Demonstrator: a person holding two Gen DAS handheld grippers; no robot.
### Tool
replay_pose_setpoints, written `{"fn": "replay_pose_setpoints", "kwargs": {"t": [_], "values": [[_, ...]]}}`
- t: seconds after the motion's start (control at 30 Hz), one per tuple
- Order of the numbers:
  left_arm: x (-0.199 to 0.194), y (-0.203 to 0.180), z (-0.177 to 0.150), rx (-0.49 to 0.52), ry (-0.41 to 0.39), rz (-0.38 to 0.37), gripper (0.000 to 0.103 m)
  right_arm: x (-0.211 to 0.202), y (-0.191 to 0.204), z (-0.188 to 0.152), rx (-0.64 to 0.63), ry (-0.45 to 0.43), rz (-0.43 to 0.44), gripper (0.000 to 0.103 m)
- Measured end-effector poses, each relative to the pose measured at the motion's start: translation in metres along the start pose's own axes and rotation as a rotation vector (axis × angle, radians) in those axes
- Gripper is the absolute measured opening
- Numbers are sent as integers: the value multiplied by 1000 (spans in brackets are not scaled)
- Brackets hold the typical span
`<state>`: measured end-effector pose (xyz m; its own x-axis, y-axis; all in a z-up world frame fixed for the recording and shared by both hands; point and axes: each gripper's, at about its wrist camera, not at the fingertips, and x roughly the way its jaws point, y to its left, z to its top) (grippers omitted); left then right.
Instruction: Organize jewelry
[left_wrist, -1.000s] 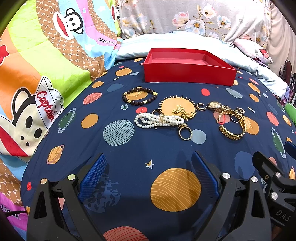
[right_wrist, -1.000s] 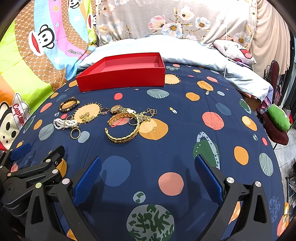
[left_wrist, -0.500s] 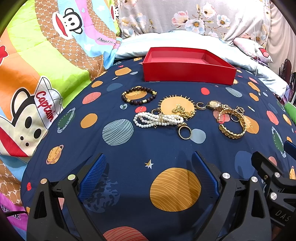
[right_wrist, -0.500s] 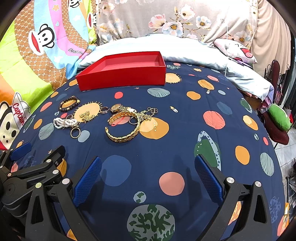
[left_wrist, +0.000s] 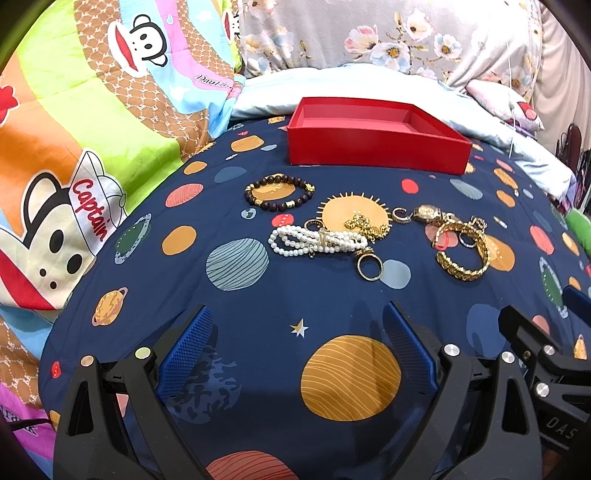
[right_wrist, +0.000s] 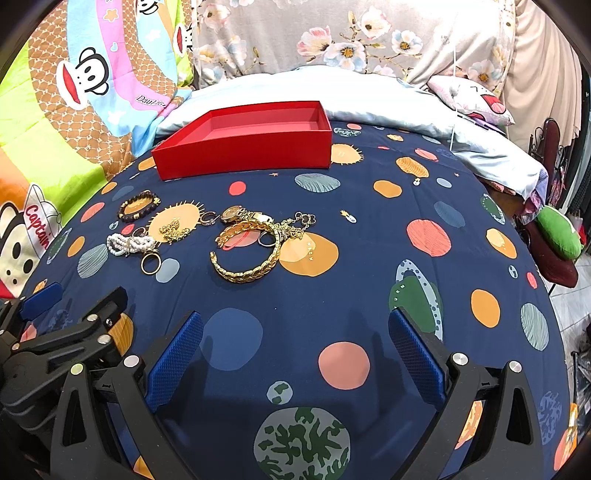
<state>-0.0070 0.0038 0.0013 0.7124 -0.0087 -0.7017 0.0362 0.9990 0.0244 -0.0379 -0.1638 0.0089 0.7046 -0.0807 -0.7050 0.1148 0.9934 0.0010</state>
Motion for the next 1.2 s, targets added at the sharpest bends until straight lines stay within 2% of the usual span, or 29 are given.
{"fn": "replay_pose_setpoints", "kwargs": {"t": [0.2, 0.37, 0.73, 0.9, 1.0, 1.2], "values": [[-1, 19, 3, -53, 23, -39, 92, 7, 1, 4, 0, 27, 37, 98], [-9, 40, 12, -96, -11, -34, 92, 20, 6, 15, 4, 44, 66, 98], [6, 52, 27, -91, 15, -13, 92, 50, 25, 36, -49, 97, 63, 72], [12, 51, 29, -83, 28, -30, 92, 56, 29, 38, -58, 112, 54, 63], [15, 51, 31, -83, 38, -46, 92, 55, 30, 38, -63, 108, 52, 52], [19, 47, 38, -77, 50, -94, 92, 53, 24, 38, -43, 101, 73, 52]]}}
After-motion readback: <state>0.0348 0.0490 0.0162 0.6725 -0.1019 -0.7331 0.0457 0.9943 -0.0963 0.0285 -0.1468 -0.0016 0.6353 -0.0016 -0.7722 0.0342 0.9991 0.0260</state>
